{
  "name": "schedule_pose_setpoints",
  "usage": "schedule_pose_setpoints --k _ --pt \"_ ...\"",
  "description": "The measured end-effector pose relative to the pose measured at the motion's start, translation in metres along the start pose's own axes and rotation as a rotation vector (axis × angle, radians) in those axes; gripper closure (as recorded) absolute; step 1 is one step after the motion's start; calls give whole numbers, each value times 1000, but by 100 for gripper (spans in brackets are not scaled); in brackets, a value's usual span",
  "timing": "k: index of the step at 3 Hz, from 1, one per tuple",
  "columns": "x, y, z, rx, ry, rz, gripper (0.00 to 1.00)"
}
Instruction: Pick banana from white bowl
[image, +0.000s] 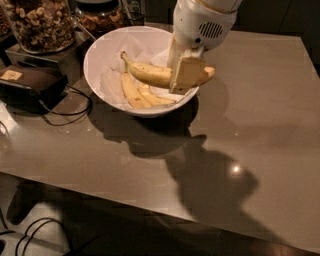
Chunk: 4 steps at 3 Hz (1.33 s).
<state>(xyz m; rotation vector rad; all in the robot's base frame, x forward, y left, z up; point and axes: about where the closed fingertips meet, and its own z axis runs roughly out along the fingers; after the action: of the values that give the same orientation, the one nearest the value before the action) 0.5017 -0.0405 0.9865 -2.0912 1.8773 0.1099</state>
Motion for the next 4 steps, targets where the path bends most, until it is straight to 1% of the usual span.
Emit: schedule_pose_setpoints --k 1,2,3,4 --pt "-1 -1 -1 7 -3 0 100" --pt "4 25 -12 17 12 28 100" --pt "19 58 -16 6 12 92 100" --pt "35 84 -16 -9 17 148 100"
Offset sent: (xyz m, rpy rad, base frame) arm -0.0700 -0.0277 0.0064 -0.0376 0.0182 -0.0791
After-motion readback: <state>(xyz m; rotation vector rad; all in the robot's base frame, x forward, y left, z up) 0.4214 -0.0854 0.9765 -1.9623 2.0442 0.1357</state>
